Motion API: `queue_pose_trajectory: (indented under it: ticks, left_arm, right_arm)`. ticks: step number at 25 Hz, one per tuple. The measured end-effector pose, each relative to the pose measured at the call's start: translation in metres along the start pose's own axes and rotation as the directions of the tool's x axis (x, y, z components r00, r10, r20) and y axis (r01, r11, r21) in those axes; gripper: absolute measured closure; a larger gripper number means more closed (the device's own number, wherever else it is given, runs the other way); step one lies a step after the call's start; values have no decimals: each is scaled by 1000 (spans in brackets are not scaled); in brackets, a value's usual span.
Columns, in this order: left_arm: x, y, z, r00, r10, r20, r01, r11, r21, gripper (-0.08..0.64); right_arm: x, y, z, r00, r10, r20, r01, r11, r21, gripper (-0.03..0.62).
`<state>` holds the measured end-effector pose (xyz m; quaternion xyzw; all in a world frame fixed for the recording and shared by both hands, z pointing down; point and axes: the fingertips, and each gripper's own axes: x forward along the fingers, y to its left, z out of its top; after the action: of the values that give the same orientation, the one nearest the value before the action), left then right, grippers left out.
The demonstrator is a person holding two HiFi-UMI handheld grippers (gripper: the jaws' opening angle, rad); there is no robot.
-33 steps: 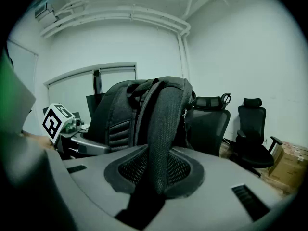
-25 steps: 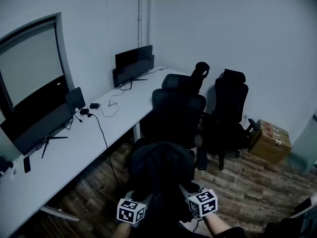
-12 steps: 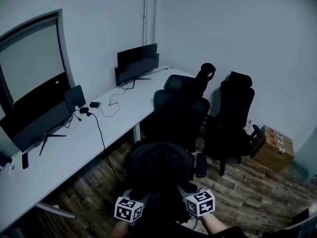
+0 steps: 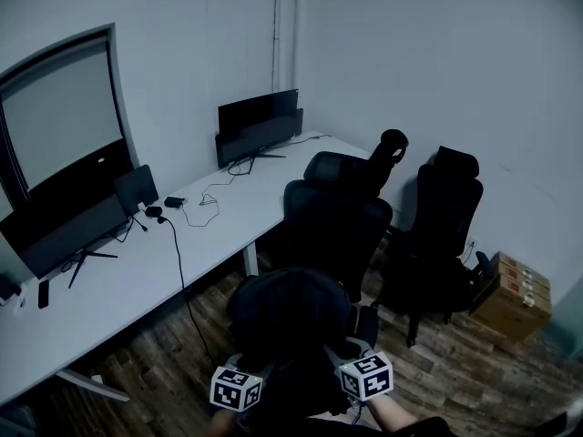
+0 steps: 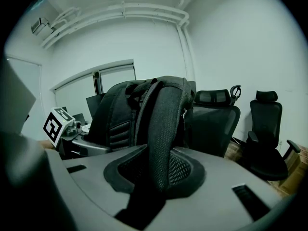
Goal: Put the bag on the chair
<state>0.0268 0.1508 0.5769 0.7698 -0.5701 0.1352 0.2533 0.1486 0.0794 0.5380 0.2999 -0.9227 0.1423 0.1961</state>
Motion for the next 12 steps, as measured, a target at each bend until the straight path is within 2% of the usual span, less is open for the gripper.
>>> queue_pose_trajectory:
  ticks: [6,12]
  left_arm:
    - [32,1,16,1000,28,5,-27,1000,-15,389]
    - [58,14,26,1000,9,-15,-9,1000,-19,389]
  right_arm:
    - [16,-33,11,1000,30,0,-30,999,-11,477]
    - [37,-54,15,1000,9,-18,-9,1000,9,477]
